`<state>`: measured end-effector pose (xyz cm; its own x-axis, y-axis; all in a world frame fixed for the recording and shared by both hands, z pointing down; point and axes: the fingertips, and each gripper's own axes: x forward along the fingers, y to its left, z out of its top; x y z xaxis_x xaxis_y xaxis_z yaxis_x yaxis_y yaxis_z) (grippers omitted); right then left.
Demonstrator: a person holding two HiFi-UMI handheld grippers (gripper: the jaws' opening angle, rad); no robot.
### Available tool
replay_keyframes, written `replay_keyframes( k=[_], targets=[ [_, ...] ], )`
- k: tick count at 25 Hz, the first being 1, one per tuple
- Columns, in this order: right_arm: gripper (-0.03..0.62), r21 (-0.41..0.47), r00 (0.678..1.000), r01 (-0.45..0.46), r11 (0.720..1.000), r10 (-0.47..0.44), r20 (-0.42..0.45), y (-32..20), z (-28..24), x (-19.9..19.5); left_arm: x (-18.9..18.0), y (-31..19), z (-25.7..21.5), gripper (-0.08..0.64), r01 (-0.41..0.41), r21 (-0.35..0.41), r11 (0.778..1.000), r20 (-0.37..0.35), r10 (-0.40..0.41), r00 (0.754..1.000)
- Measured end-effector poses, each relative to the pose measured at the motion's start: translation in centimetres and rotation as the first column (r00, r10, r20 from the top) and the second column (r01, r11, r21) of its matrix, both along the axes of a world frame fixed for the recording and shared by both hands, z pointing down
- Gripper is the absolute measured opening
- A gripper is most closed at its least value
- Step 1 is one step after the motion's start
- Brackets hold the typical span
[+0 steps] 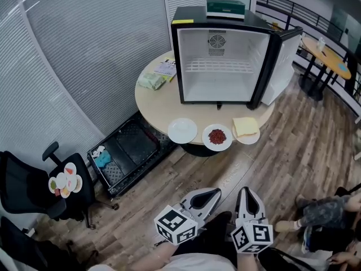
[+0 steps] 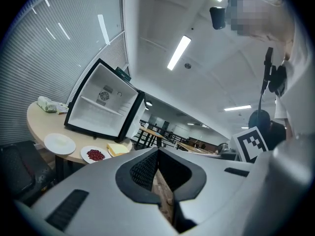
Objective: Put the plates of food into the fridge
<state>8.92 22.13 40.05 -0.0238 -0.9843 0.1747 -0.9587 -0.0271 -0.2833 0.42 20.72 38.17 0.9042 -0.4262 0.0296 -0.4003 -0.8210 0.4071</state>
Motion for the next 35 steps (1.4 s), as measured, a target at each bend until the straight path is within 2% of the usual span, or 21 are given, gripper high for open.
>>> replay_keyframes(
  k=[6,11,18,27,35],
  targets=[
    [0.009,0.058,0.998,-0.011,0.998,0.007,0.069,-1.3,0.0,1.1,0.4,-1.1,0.7,0.005,0.005,-0.009,1.000,0.021,-0.004,1.000],
    [0.009,0.058,0.995,0.009,0.998,-0.015,0.100,-4.2,0.3,1.9,1.6,-3.8,0.7,0.005,0.002,0.002,1.000,0.049,-0.003,0.999],
    [0.009,0.067,0.995,0.024,0.997,-0.031,0.093,-10.2,0.1,4.7,4.1,-9.5,0.5,0.005,0.010,0.008,1.000,0.061,-0.011,0.998],
    [0.009,0.069,0.995,0.056,0.996,-0.062,0.078,-18.3,-0.2,8.7,7.3,-17.3,-0.4,0.005,0.050,0.035,0.998,0.028,-0.051,0.998],
    [0.009,0.081,0.991,0.094,0.992,-0.101,0.085,-22.5,0.2,10.8,10.3,-21.2,0.5,0.005,0.046,0.042,0.998,0.019,-0.047,0.999]
  ],
)
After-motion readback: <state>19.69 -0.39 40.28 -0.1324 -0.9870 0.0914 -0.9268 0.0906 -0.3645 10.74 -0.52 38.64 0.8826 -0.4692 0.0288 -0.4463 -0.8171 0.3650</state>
